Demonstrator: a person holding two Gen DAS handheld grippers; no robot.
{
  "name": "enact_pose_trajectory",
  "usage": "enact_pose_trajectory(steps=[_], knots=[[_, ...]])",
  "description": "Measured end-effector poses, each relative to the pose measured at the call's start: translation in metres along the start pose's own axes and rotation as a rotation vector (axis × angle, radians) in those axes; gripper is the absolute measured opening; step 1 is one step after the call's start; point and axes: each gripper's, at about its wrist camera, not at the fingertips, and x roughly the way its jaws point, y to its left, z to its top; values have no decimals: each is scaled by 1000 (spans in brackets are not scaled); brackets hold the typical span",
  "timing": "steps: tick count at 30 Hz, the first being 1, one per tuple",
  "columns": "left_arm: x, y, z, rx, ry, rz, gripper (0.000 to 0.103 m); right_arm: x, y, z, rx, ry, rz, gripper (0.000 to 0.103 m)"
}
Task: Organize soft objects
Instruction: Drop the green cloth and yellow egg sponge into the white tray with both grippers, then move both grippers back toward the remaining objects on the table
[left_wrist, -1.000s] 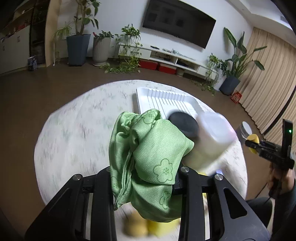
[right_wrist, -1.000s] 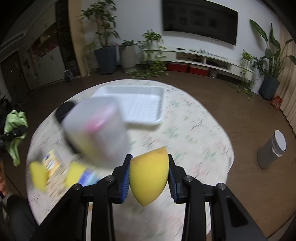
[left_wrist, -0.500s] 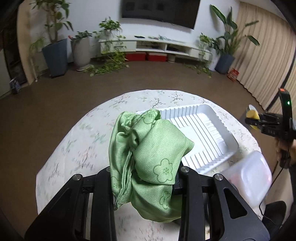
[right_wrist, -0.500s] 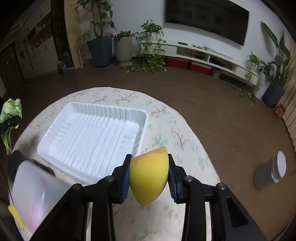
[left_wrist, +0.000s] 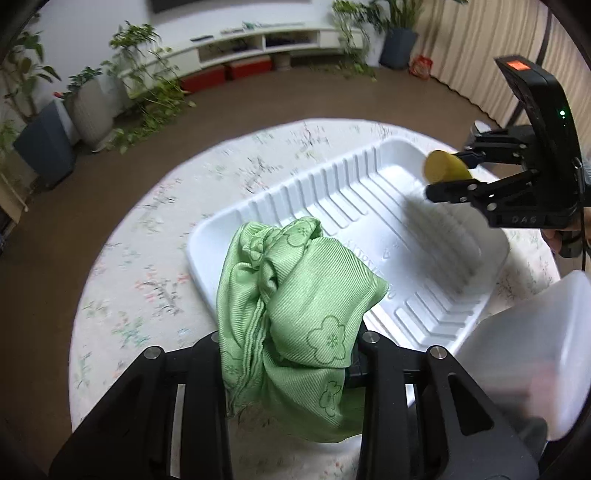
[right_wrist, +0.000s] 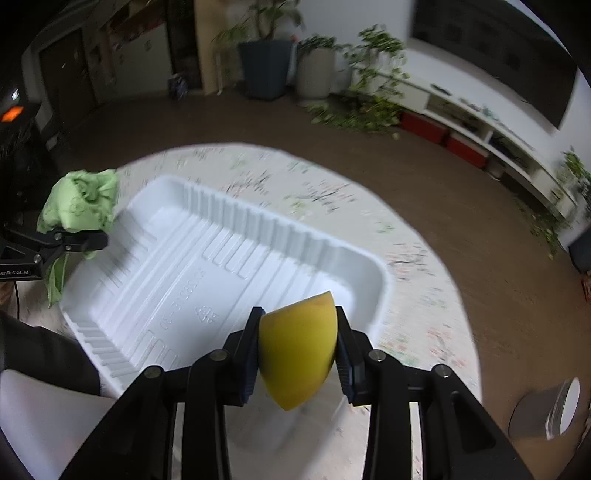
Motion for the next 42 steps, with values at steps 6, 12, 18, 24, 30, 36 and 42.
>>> enact_pose_trajectory(steps=[6, 12, 18, 24, 30, 36, 42], knots=[[29, -1, 5, 6, 52, 30, 36, 35, 7, 0, -30, 50, -5, 39], [37, -3, 4, 9, 63, 10, 56, 36, 3, -5, -22, 37, 4, 42], [33, -2, 6, -11, 46, -9, 76, 20, 7, -8, -35, -6, 1, 68], [5, 9, 5, -56, -25, -18, 81, -6, 2, -8, -3, -81, -5, 72], [-45, 21, -3, -118, -120, -11, 81, -42, -14, -14, 72, -158, -2, 79], [-119, 24, -40, -220, -243, -32, 81, -96, -32, -45, 189, -234, 10, 93], [-177, 2, -106, -311, -346, -66, 85, -150, -19, -102, 257, -292, 22, 102]])
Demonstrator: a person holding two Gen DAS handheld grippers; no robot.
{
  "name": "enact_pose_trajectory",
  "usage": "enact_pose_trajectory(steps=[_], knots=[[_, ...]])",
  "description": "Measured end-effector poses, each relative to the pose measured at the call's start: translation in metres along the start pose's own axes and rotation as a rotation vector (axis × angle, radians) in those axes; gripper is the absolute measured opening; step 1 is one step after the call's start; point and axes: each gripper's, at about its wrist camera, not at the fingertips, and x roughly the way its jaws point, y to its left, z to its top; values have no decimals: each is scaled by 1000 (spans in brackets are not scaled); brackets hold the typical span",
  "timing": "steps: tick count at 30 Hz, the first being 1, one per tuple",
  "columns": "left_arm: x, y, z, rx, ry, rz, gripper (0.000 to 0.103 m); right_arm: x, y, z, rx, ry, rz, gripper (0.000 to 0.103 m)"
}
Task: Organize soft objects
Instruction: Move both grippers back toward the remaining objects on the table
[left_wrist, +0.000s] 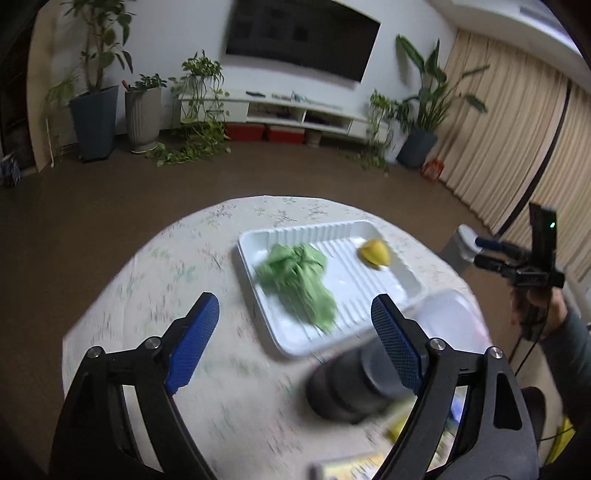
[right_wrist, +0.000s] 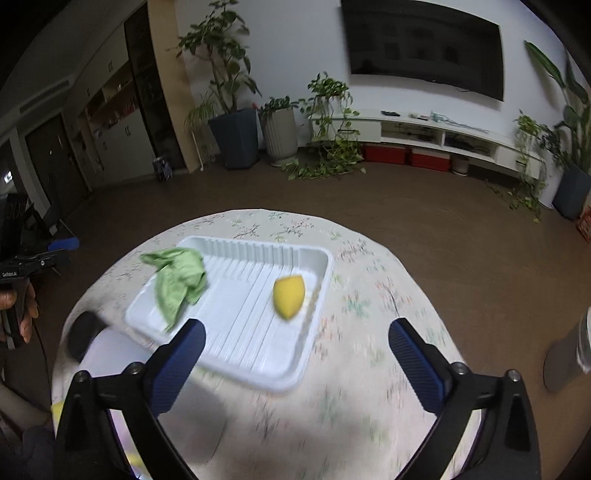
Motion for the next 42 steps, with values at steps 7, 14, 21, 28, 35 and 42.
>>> enact_pose_trajectory(steps=[7, 14, 21, 28, 35, 42], knots=[[-64, -26, -85, -101, -56, -34, 85, -76, 40, -69, 7, -38, 6, 103], [-96, -50, -179, -253, -67, 19, 87, -113, 96, -152, 62, -20, 25, 103], [-101, -69, -251, -345, -47, 23, 103, -109, 148, -211, 46, 32, -20, 103], [-106, -93, -267, -282, -111, 73, 103, -96, 193, -231, 1, 52, -1, 103], [-98, -94, -258, -297, -85, 57, 103, -90, 201, -231, -7, 37, 10, 103], [-89, -79, -246, -306, -49, 98, 103, -92, 191, -213, 7, -5, -19, 103]])
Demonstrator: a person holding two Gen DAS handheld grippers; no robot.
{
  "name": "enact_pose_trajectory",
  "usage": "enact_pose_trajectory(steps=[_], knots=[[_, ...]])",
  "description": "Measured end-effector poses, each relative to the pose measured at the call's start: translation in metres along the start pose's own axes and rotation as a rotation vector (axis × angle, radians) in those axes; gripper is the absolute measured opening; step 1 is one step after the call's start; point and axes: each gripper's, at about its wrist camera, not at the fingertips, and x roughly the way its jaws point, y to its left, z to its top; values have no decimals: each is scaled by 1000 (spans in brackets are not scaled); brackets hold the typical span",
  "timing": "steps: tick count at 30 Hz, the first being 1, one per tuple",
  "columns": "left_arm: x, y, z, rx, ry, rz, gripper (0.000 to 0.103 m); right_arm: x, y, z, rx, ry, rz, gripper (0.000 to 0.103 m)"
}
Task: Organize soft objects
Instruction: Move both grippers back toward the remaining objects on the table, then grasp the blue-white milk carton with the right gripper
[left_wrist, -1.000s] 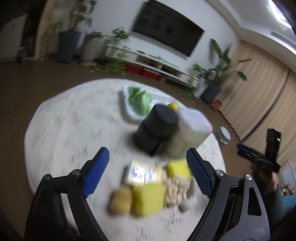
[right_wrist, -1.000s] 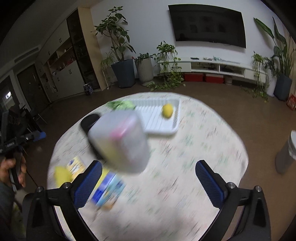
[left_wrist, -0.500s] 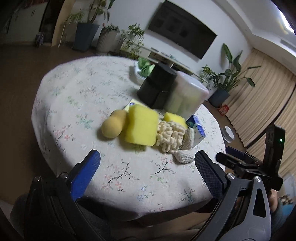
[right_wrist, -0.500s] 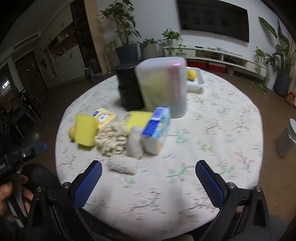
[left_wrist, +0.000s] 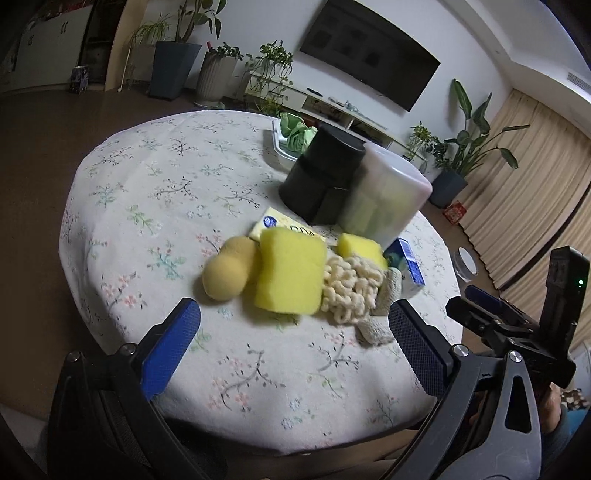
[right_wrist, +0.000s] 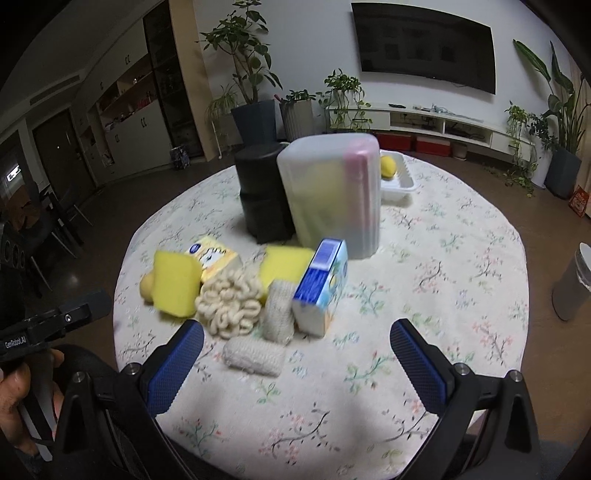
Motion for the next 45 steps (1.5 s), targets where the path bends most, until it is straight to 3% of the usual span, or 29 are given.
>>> enact_pose_trajectory(steps=[5, 10, 15, 19, 23, 31, 36, 43, 45], knots=[[14, 0, 14, 45, 61, 50, 103, 11, 1, 16, -13, 6, -33, 103], [25, 9, 20, 44, 112, 70, 103, 33, -14, 25, 52, 78, -64, 103], [35, 7, 22, 96, 176, 86, 103, 46, -25, 26, 90, 114, -54, 94], [39, 6, 30, 141, 203, 118, 103, 55, -26, 27, 82, 141, -74, 93], [41, 2, 32, 147, 202, 92, 103, 66, -30, 30, 100, 161, -68, 75], [57, -17, 22, 144, 211, 77, 103, 80, -33, 34, 117, 181, -9, 74], [55, -20, 22, 134, 195, 71, 103, 83, -39, 35, 142, 188, 29, 62], [56, -24, 19, 127, 198, 75, 103, 91, -49, 31, 195, 232, 54, 61], [55, -26, 20, 124, 201, 70, 103, 91, -48, 33, 189, 230, 68, 54]])
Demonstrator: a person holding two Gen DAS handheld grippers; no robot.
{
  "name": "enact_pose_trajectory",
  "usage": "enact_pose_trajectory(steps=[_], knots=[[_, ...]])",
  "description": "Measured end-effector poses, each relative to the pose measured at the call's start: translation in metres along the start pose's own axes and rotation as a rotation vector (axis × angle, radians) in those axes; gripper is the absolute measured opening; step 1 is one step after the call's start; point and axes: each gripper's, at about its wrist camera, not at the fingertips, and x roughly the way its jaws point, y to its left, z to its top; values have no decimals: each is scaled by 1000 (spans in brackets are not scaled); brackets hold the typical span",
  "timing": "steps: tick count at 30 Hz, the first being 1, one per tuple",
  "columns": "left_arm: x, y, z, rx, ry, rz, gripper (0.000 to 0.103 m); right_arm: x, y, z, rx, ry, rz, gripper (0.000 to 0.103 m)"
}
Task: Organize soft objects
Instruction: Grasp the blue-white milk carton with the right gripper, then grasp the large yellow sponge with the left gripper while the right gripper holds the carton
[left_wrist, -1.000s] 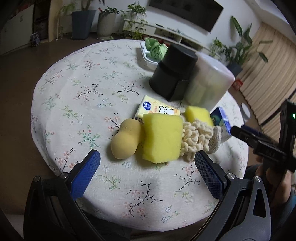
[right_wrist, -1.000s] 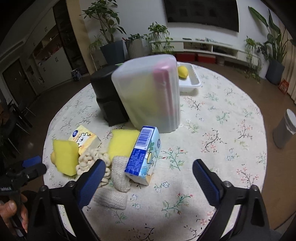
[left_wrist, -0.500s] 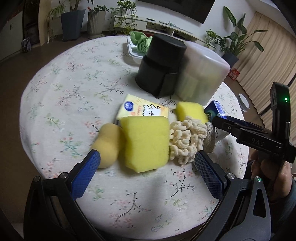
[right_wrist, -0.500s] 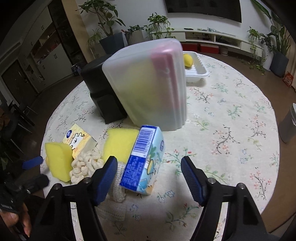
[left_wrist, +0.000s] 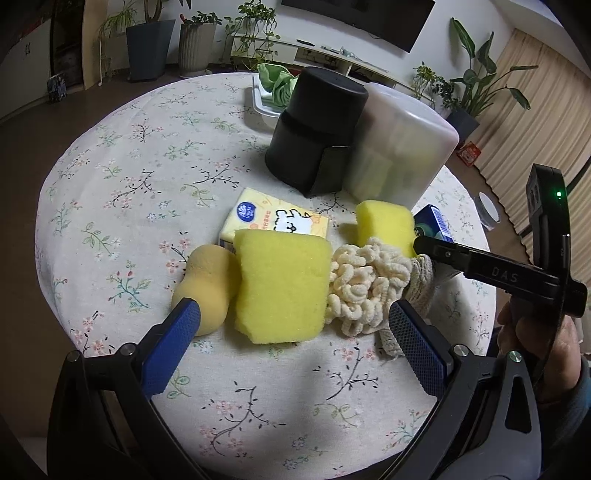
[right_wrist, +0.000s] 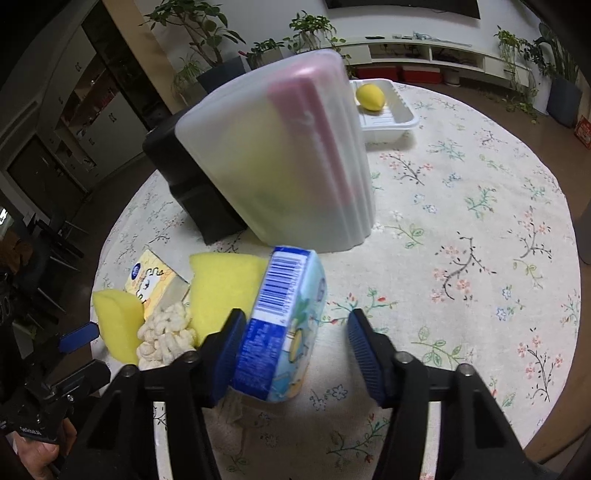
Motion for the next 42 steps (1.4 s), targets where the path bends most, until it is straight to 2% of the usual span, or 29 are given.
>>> enact_pose_trajectory(steps=[5, 9, 16, 17, 19, 20, 21, 25, 31, 35, 42], knots=[[1, -7, 1, 12, 13, 17, 103, -2, 3, -1, -22, -7, 17, 31], [6, -7, 0, -10, 31, 65, 103, -6, 3, -2, -34, -25, 26, 28], [6, -5, 3, -15, -10, 91, 102, -11, 0, -5, -43, -44, 41, 28], [6, -6, 2, -6, -13, 97, 100, -12, -3, -5, -39, -44, 43, 28], [7, -9, 2, 20, -16, 117, 86, -12, -5, -5, -31, -47, 45, 28], [6, -11, 3, 28, -24, 120, 75, -12, -6, -5, -28, -50, 46, 28], [4, -12, 3, 32, -30, 116, 71, -12, -6, -5, -26, -51, 46, 28], [4, -14, 4, 47, -28, 113, 71, -13, -5, -5, -26, -57, 49, 28], [1, -22, 4, 84, -41, 179, 73, -14, -6, -6, -20, -58, 52, 28], [7, -28, 3, 103, -16, 178, 84, -14, -8, -6, -14, -55, 59, 28], [10, -33, 3, 114, -15, 173, 84, -15, -9, -6, -18, -59, 61, 28]])
